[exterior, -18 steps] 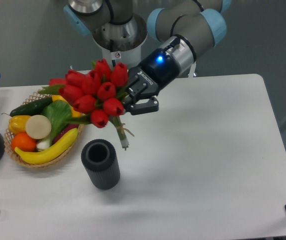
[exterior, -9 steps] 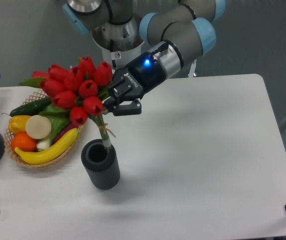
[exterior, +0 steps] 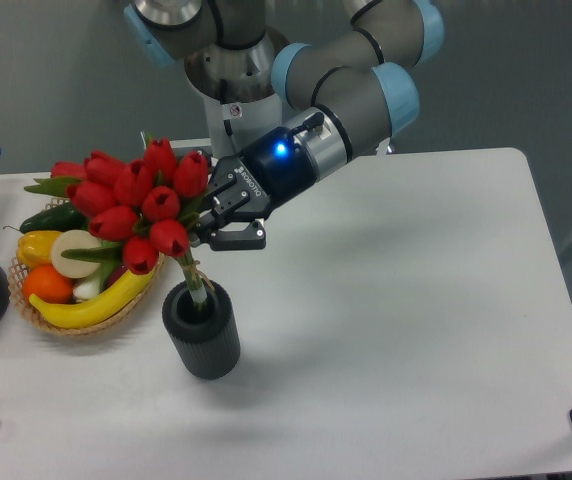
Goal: Insert the flowers into the vase
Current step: 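Lower the tulip stems down into the black vase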
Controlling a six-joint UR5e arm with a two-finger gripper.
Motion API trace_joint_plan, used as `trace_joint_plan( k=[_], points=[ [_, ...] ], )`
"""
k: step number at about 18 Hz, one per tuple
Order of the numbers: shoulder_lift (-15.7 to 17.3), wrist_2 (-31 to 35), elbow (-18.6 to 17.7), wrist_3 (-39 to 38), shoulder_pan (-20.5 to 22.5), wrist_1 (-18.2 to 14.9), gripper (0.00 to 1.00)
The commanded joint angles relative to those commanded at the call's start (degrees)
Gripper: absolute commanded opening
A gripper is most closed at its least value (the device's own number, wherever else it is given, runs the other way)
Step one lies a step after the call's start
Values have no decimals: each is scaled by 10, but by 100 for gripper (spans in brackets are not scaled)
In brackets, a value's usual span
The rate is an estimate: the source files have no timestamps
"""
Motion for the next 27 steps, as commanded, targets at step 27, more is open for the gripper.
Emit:
trace_joint_plan(
  k=[27],
  points=[
    [-73, 29, -49, 66, -3, 0, 23]
  ],
)
